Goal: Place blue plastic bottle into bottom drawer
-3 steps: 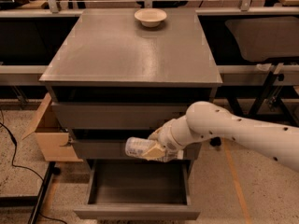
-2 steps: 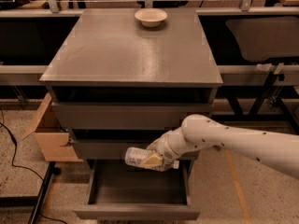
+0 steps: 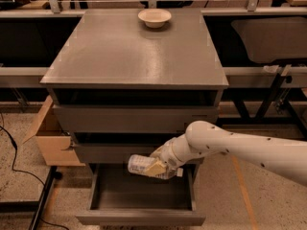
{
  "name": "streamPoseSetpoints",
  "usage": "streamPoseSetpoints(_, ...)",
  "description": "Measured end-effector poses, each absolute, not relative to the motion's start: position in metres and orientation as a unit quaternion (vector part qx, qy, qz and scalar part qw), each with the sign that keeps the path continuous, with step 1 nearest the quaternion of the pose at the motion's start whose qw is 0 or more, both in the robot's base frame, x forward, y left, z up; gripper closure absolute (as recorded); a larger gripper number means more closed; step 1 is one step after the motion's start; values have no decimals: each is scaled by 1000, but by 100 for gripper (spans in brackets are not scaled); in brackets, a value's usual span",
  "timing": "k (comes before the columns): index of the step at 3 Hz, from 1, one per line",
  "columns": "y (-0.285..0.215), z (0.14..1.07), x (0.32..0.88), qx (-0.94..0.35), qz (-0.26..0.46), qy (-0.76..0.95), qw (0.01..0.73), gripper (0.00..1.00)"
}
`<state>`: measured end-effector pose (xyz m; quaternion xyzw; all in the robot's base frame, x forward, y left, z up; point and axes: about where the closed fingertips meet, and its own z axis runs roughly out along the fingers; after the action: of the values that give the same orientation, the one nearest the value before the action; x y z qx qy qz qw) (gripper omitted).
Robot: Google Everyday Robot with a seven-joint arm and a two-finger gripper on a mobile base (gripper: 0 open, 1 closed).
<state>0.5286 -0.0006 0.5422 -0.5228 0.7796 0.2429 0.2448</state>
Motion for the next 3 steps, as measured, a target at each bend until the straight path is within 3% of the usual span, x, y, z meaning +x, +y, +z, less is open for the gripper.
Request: streamPoseSetpoints(3,-2,434,515,-534,263,763,254,100)
